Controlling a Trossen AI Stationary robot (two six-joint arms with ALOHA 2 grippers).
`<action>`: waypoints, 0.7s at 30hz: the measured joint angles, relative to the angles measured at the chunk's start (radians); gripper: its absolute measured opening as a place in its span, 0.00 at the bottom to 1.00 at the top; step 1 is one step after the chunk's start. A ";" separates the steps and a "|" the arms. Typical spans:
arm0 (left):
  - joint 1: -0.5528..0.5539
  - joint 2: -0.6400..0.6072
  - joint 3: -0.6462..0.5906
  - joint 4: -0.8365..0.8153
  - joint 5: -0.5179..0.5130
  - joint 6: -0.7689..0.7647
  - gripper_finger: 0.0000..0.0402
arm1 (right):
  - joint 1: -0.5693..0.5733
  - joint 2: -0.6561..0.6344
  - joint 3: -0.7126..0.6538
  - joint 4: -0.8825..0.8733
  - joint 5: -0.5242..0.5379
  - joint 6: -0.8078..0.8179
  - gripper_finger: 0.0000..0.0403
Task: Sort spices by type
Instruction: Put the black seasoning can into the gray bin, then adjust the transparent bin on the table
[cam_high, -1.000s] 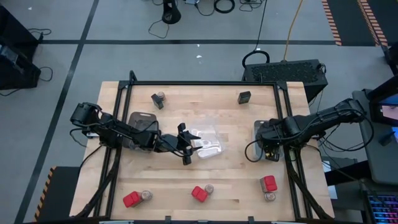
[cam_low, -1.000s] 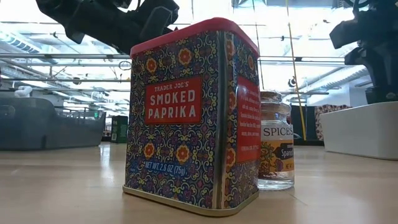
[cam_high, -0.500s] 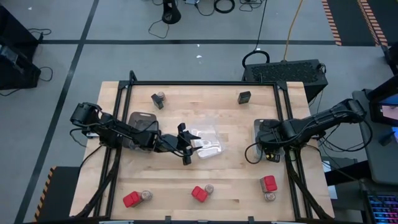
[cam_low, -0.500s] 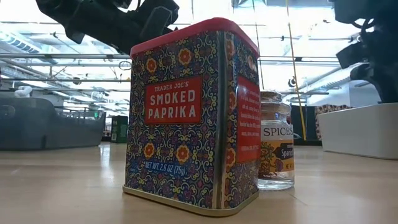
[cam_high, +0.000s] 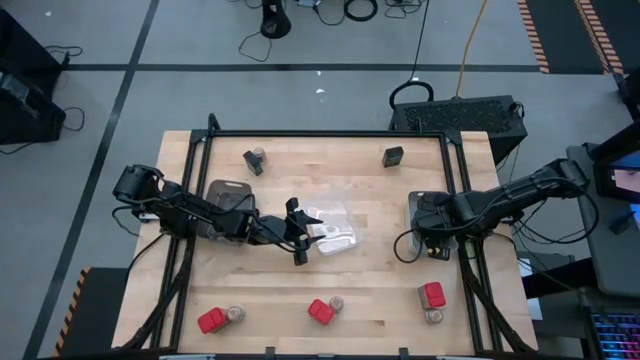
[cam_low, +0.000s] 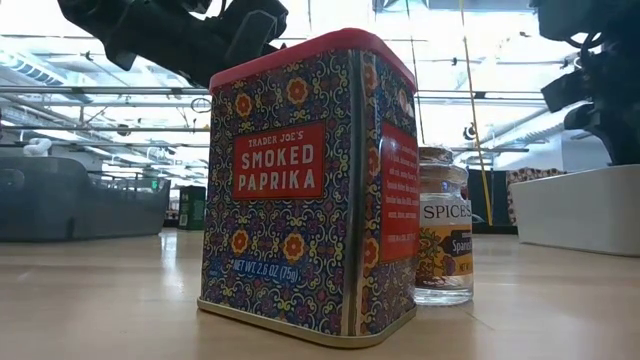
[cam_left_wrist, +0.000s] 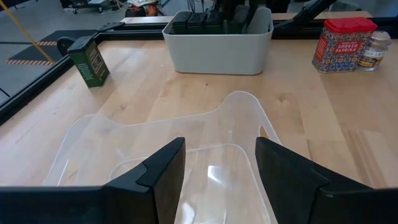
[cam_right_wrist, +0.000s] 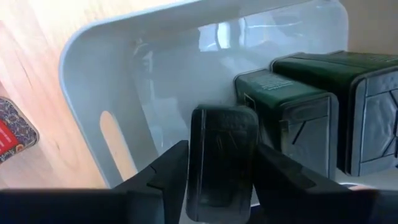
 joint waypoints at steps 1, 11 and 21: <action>0.000 0.000 0.000 0.000 0.000 0.000 0.50 | 0.000 0.000 0.000 0.002 0.000 0.000 0.40; 0.000 0.000 0.000 0.001 0.000 0.000 0.50 | 0.000 0.001 0.035 -0.026 -0.006 0.000 0.45; 0.000 0.000 0.000 -0.001 0.000 0.001 0.50 | 0.000 0.000 0.211 -0.083 0.015 0.001 0.45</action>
